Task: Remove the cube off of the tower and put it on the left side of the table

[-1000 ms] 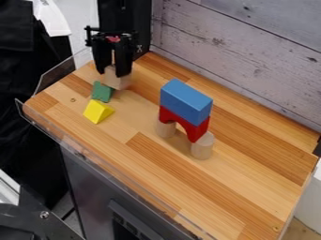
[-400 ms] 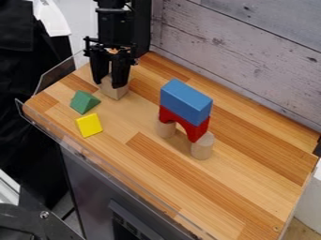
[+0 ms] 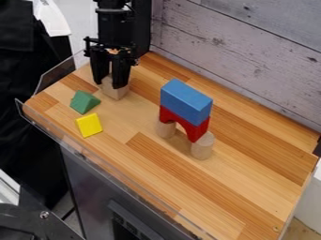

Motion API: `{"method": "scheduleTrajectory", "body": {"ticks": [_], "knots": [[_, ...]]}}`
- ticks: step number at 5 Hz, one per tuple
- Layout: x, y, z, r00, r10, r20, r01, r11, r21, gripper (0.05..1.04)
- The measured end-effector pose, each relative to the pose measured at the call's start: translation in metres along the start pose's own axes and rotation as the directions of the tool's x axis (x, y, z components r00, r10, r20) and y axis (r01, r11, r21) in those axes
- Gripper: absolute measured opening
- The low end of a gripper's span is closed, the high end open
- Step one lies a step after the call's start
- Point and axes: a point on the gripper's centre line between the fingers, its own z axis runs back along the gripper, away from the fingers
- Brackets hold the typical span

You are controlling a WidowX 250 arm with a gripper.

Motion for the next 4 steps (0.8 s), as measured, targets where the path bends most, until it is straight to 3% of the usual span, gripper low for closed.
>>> {"method": "scheduleTrajectory", "body": {"ticks": [1, 2, 3, 4], "knots": [[-0.016, -0.006, 0.034, 0.998, 0.008, 0.070, -0.010, 1.000, 0.025, 0.902], [-0.037, -0.014, 0.063, 0.990, 0.016, 0.139, -0.025, 0.998, 0.065, 1.001], [-0.045, -0.022, 0.081, 0.983, 0.010, 0.182, -0.029, 0.994, 0.101, 0.999], [-0.042, -0.038, 0.079, 0.988, -0.045, 0.151, 0.027, 0.992, 0.121, 0.999]]}}
